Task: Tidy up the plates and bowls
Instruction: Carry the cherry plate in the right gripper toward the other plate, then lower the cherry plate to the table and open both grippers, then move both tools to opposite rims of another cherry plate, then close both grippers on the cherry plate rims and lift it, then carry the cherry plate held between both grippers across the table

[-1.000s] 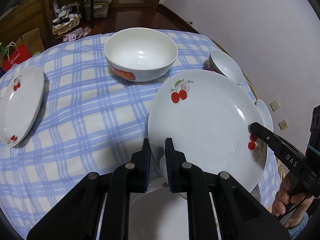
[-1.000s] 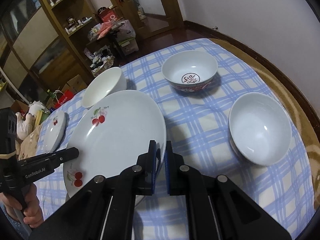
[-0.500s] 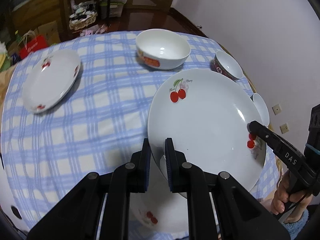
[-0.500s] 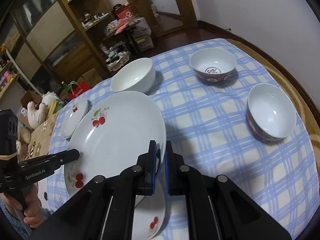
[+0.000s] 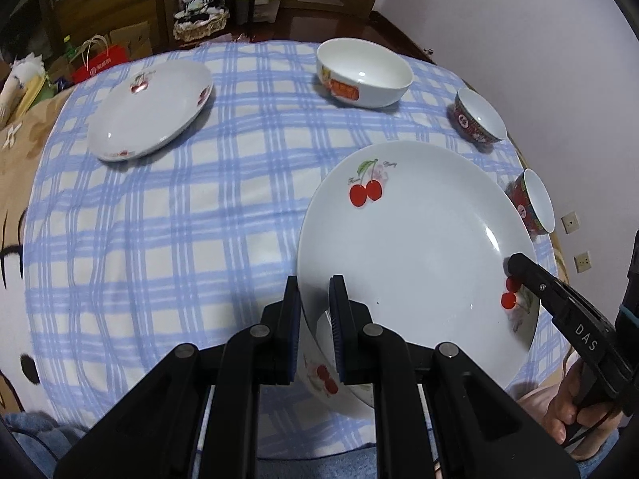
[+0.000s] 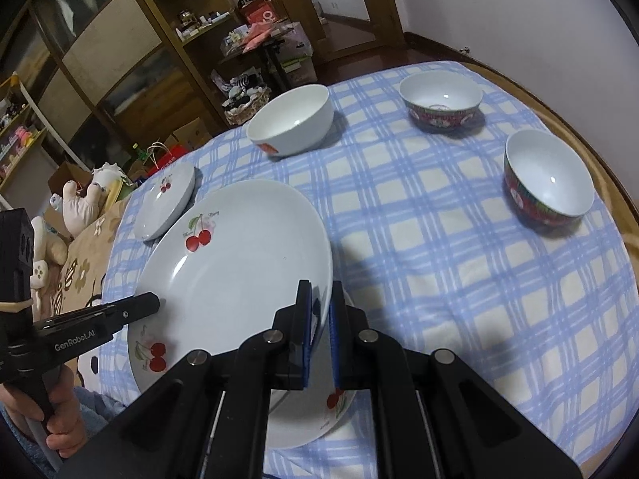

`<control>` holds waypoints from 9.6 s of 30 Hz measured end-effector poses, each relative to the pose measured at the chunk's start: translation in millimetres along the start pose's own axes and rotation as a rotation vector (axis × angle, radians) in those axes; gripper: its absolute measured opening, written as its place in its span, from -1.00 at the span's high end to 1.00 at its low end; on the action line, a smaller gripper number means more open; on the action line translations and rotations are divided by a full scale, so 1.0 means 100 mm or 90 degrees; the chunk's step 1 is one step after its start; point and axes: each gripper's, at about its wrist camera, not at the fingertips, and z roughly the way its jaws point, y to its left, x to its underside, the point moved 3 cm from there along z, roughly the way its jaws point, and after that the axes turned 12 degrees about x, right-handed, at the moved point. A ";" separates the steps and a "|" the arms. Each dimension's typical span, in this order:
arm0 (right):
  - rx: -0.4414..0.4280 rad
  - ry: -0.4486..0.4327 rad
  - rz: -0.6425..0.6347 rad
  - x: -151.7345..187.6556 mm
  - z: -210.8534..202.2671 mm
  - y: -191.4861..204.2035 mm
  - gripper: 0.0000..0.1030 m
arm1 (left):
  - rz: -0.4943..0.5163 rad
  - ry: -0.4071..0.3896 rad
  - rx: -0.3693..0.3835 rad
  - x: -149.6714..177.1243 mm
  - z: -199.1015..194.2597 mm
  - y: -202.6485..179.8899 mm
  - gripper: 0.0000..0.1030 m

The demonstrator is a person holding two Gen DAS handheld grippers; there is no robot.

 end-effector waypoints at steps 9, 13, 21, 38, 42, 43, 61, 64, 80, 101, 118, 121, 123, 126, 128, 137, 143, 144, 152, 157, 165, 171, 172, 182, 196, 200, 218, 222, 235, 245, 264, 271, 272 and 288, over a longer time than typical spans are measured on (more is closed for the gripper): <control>0.009 0.015 -0.007 0.15 0.07 -0.02 0.82 | 0.008 0.011 -0.018 0.10 0.05 -0.01 0.74; 0.017 0.028 -0.010 0.20 0.16 -0.02 0.82 | -0.001 0.028 -0.027 0.12 0.16 0.01 0.74; 0.030 0.051 -0.018 0.26 0.32 -0.02 0.81 | -0.004 0.063 -0.037 0.15 0.34 0.09 0.74; 0.043 0.065 -0.020 0.28 0.43 -0.04 0.81 | -0.008 0.088 -0.044 0.16 0.49 0.13 0.73; 0.043 0.066 -0.019 0.28 0.44 -0.03 0.81 | -0.003 0.088 -0.047 0.15 0.49 0.13 0.73; 0.044 0.066 -0.020 0.28 0.44 -0.03 0.81 | -0.002 0.088 -0.048 0.15 0.49 0.14 0.73; 0.062 0.066 -0.026 0.27 0.48 -0.06 0.81 | 0.009 0.091 -0.053 0.13 0.51 0.14 0.73; 0.059 0.074 -0.019 0.28 0.50 -0.08 0.80 | 0.017 0.090 -0.061 0.12 0.52 0.13 0.71; 0.068 0.073 -0.024 0.29 0.52 -0.04 0.80 | 0.025 0.099 -0.079 0.11 0.57 0.15 0.70; 0.071 0.019 -0.050 0.10 0.37 0.05 0.77 | -0.006 0.065 -0.089 -0.05 0.26 0.34 0.05; 0.032 -0.029 -0.103 -0.48 0.29 0.51 -0.85 | -0.034 0.031 -0.164 -0.56 -0.16 0.83 -0.91; 0.026 -0.053 -0.131 -0.64 0.27 0.67 -0.91 | -0.050 0.021 -0.181 -0.72 -0.23 1.00 -0.91; 0.030 -0.068 -0.148 -0.74 0.27 0.79 -0.93 | -0.058 0.011 -0.186 -0.83 -0.28 1.09 -0.91; 0.021 -0.073 -0.170 -0.90 0.32 0.99 -0.93 | -0.071 -0.021 -0.205 -0.99 -0.42 1.25 -0.91; 0.009 -0.068 -0.175 -0.99 0.37 1.12 -0.93 | -0.085 -0.045 -0.220 -1.09 -0.51 1.37 -0.91; -0.030 -0.068 -0.219 -1.28 0.69 1.80 -0.93 | -0.159 -0.092 -0.225 -1.43 -0.62 2.01 -0.91; -0.035 -0.061 -0.238 -1.42 0.93 2.15 -0.79 | -0.203 -0.097 -0.208 -1.46 -0.49 2.33 -0.91; -0.034 -0.054 -0.241 -1.44 0.99 2.20 -0.76 | -0.206 -0.092 -0.207 -1.45 -0.44 2.36 -0.91; -0.059 -0.016 -0.240 -1.50 1.41 2.52 -0.74 | -0.222 -0.097 -0.216 -1.46 -0.19 2.57 -0.90; -0.060 0.003 -0.247 -1.45 1.69 2.62 -0.56 | -0.210 -0.075 -0.238 -1.46 0.00 2.65 -0.79; -0.082 0.060 -0.232 -1.37 2.09 2.70 -0.14 | -0.220 -0.075 -0.226 -1.45 0.12 2.79 -0.47; -0.085 0.072 -0.226 -1.39 2.26 2.79 0.64 | -0.264 -0.059 -0.163 -1.39 0.27 2.92 0.38; -0.090 0.077 -0.219 -1.39 2.29 2.79 0.68 | -0.258 -0.062 -0.161 -1.40 0.28 2.90 0.52; -0.097 0.112 -0.228 -1.42 2.44 2.89 0.82 | -0.292 -0.102 -0.087 -1.40 0.30 3.01 0.75; -0.058 0.132 -0.263 -1.39 2.50 3.02 0.70 | -0.319 -0.114 -0.070 -1.36 0.31 3.02 0.75; -0.051 0.125 -0.260 -1.39 2.47 3.02 0.70 | -0.319 -0.115 -0.069 -1.36 0.30 3.01 0.76; -0.041 0.106 -0.269 -1.24 2.15 2.94 0.72 | -0.330 -0.120 -0.064 -1.30 0.08 2.91 0.79; -0.043 0.106 -0.250 -1.22 2.09 2.85 0.75 | -0.327 -0.108 -0.054 -1.24 0.09 2.85 0.80; -0.022 0.091 -0.242 -1.15 1.76 2.48 0.75 | -0.273 -0.078 -0.007 -1.14 0.05 2.45 0.79; -0.008 0.065 -0.219 -1.08 1.32 2.09 0.75 | -0.219 -0.080 0.007 -1.00 -0.07 1.99 0.79; 0.026 0.025 -0.137 -0.63 0.37 1.06 0.75 | -0.083 -0.070 0.044 -0.57 -0.25 0.85 0.78; 0.038 0.020 -0.126 -0.41 0.15 0.80 0.75 | -0.037 -0.055 0.029 -0.35 -0.23 0.53 0.75; 0.039 0.021 -0.123 -0.37 0.14 0.76 0.74 | -0.032 -0.054 0.024 -0.32 -0.23 0.50 0.75; 0.055 0.042 -0.095 0.11 0.09 0.24 0.73 | 0.016 0.004 0.011 0.04 0.03 0.09 0.73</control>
